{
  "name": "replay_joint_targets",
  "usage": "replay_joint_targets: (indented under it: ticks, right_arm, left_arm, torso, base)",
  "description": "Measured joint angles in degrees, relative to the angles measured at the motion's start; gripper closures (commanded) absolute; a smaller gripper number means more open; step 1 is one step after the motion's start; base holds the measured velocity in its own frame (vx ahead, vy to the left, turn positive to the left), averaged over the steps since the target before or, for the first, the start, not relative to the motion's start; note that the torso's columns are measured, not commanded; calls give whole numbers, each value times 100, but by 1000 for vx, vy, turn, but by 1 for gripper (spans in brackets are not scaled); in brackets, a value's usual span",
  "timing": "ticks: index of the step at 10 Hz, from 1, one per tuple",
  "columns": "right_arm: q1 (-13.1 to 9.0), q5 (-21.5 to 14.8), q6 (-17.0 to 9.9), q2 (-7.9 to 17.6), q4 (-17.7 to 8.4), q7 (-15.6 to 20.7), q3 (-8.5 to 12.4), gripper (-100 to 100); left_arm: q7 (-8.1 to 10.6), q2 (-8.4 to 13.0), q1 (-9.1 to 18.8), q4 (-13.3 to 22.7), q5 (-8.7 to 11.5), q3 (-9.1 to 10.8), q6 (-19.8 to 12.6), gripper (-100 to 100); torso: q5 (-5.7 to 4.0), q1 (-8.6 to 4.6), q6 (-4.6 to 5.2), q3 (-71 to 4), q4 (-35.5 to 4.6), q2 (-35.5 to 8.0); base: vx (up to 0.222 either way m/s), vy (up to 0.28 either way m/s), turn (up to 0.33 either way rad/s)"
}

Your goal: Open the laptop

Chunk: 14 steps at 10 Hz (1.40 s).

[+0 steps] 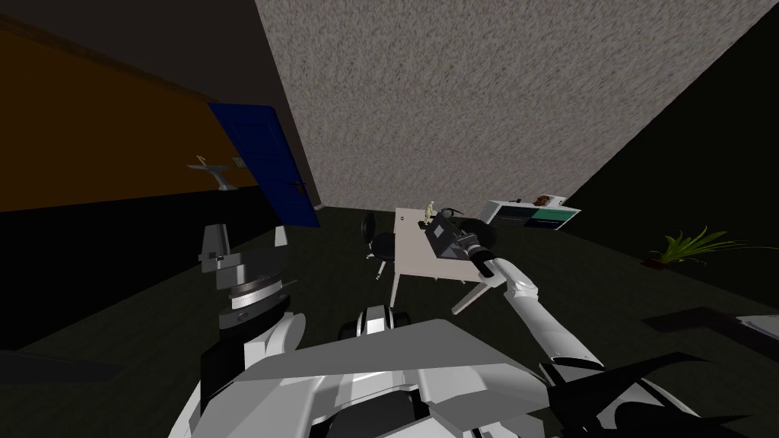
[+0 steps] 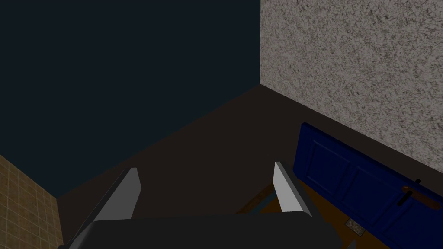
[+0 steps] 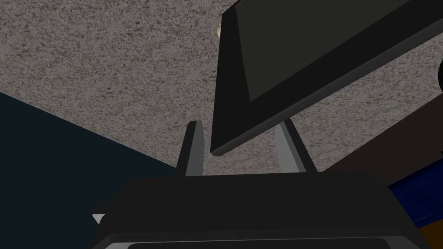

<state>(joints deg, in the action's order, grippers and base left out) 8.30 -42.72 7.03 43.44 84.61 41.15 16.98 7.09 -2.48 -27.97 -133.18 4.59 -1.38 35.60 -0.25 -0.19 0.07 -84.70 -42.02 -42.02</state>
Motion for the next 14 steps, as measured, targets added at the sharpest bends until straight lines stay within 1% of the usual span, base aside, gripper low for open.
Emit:
replay_joint_targets:
  ticks: [1, 2, 4, 6, 7, 8, 9, 10, 12, 13, 14]
  right_arm:
    - [-36, 91, 26, -64, -49, -67, 22, 100]
    - [-105, 186, 69, -141, -151, -155, 16, 100]
    - [-189, 335, 148, -338, -273, -277, 34, 100]
    - [-278, 499, 226, -469, -429, -419, 37, 100]
    - [-354, 565, 294, -575, -554, -462, 53, 100]
    - [-466, 691, 323, -636, -707, -577, -2, 100]
    - [-413, 760, 308, -698, -658, -665, -6, 100]
    - [-404, 769, 305, -704, -644, -683, 0, 100]
    - [-443, 916, 474, -984, -773, -747, 55, 100]
    - [-451, 989, 512, -1095, -803, -805, 26, 100]
    - [-482, 1044, 646, -1274, -918, -805, 78, 100]
  left_arm:
    - [0, 0, 0, 0, 0, 0, 0, 0]
    - [0, 0, 0, 0, 0, 0, 0, 0]
    - [0, 0, 0, 0, 0, 0, 0, 0]
    - [0, 0, 0, 0, 0, 0, 0, 0]
    - [0, 0, 1, 0, 0, 0, 0, 0]
    - [0, 0, 1, 0, 0, 0, 0, 0]
    - [0, 0, 0, 0, 0, 0, 0, 0]
    - [0, 0, 0, 0, 0, 0, 0, 0]
    - [0, 0, 0, 0, 0, 0, 0, 0]
    - [0, 0, 0, 0, 0, 0, 0, 0]
    - [0, 0, 0, 0, 0, 0, 0, 0]
  torso:
    - [1, 3, -10, 2, 0, -2]
    - [-5, -9, -16, 0, -1, 1]
    - [-16, -10, -15, -2, 10, 5]
    - [-18, -2, -12, -2, 16, 6]
    - [-22, -9, -14, -2, 19, 7]
    - [-24, -18, -22, -6, 16, 12]
    - [-18, -2, -16, -6, 16, 11]
    - [8, 25, -19, -7, 1, 10]
    - [-3, 8, -24, 1, 1, -2]
    - [-2, 3, -29, 0, -1, -1]
    - [-8, 6, -25, -3, 7, 7]
  base:
    - [-25, -120, -4]
    - [-25, -129, 13]
    - [-34, -113, 7]
    - [-32, -103, -3]
    - [-48, -123, -10]
    - [-24, -108, 15]
    - [-10, -44, -9]
    - [5, -87, -59]
    - [9, -125, -50]
    - [20, -125, -19]
    - [22, -95, -36]
